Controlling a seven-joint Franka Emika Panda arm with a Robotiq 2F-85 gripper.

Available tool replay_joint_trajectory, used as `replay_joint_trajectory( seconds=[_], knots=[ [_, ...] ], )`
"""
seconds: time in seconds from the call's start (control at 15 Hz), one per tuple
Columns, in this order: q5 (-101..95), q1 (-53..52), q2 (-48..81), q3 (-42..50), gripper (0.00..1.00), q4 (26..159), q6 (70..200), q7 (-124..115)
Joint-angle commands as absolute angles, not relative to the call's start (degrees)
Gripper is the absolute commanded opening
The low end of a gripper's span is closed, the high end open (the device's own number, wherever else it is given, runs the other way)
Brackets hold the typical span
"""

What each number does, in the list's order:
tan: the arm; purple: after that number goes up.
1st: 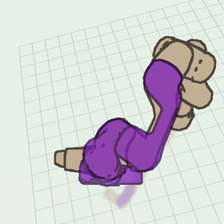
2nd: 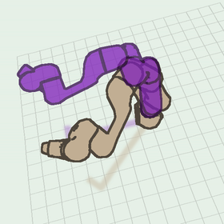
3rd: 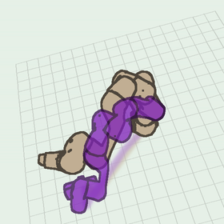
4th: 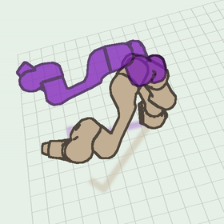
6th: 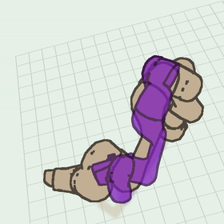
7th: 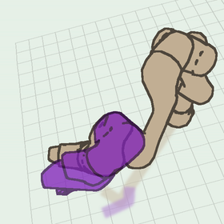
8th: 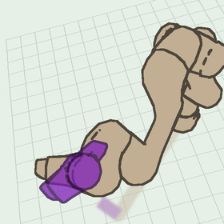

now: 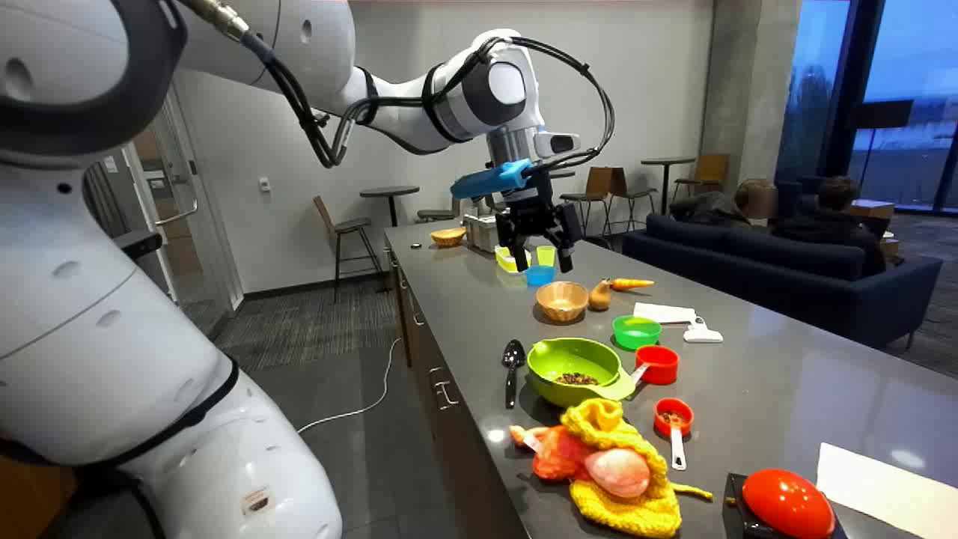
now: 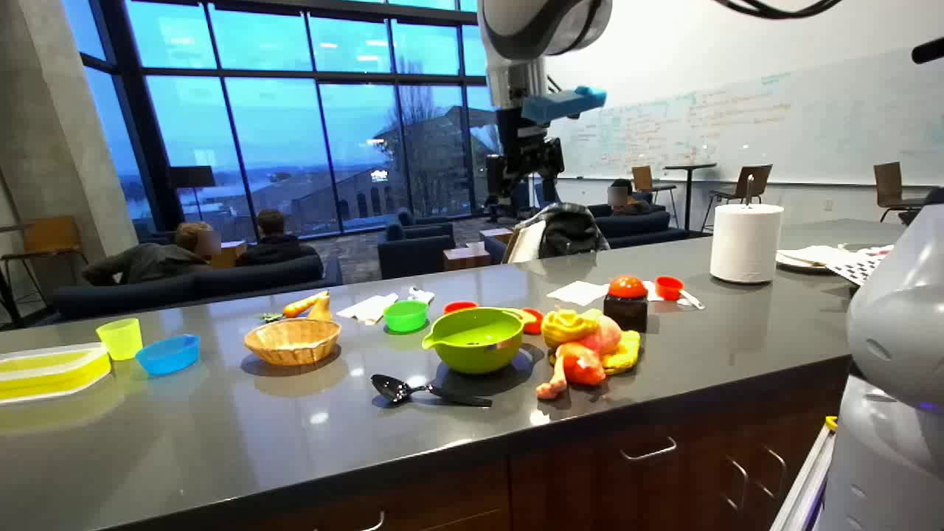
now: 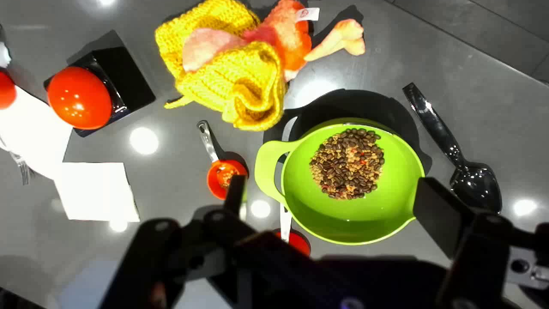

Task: Move the yellow cloth and plush toy backwards then lift up the yellow cloth and set it back down on the counter.

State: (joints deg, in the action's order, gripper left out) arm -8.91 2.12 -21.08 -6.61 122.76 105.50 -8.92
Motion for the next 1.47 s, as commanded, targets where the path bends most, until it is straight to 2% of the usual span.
replay_joint_trajectory(
  seconds=[0.0,1.4],
  knots=[
    [-9.2,1.1,-21.0,-5.8,1.0,122.6,105.4,-9.2],
    [-8.3,1.1,-18.6,-6.0,1.0,122.1,106.0,-12.1]
  ],
)
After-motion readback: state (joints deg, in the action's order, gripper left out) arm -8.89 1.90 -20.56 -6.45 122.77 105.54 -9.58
